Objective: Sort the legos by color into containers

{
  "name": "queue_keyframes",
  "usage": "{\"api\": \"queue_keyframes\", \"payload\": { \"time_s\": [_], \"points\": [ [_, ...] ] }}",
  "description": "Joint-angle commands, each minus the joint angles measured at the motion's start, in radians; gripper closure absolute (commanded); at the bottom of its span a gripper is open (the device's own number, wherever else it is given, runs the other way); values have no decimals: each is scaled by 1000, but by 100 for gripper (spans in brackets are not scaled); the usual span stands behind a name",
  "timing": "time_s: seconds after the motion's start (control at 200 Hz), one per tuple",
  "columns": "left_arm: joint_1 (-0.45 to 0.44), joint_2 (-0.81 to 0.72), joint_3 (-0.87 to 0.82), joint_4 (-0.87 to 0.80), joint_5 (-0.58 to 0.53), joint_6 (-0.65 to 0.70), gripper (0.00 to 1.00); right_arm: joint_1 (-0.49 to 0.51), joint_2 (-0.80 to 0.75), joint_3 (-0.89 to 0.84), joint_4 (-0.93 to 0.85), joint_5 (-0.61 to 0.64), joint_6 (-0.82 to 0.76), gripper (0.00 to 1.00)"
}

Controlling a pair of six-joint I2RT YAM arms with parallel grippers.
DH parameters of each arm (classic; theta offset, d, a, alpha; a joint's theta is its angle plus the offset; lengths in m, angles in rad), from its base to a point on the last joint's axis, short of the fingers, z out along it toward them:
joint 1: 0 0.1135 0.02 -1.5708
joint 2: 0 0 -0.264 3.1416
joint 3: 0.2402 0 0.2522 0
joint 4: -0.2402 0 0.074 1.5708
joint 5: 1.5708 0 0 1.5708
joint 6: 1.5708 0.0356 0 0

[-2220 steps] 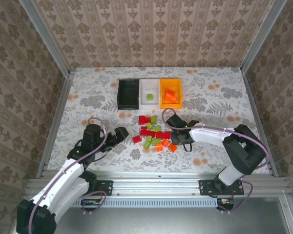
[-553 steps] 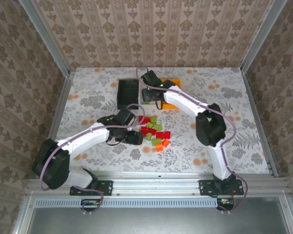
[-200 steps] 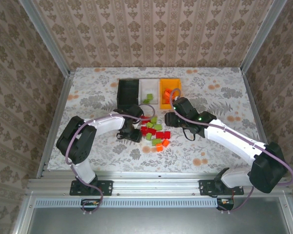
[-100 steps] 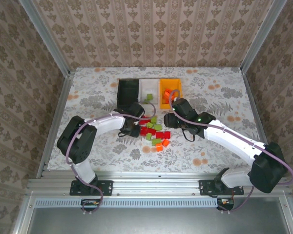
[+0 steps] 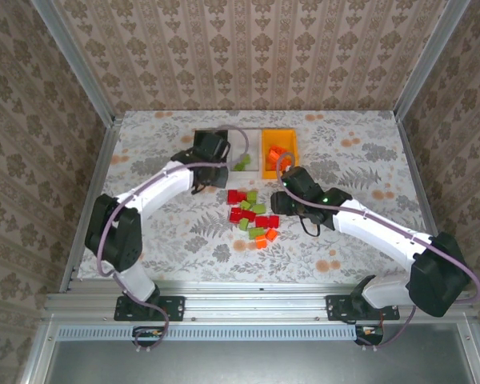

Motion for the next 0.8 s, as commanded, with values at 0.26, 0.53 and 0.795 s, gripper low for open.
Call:
{"api": "queue_keyframes", "payload": {
  "time_s": [0.26,0.53,0.795],
  "points": [
    [164,353,453,-210,79,73,59,-25,-49,-64,12,26,0,46],
    [172,366,525,-234,166,56,29,-29,-46,-53,0,18,-10,45],
    [68,-18,90,-33,286,-73,16,-27,-55,-86,12,5,1,46]
  ]
}}
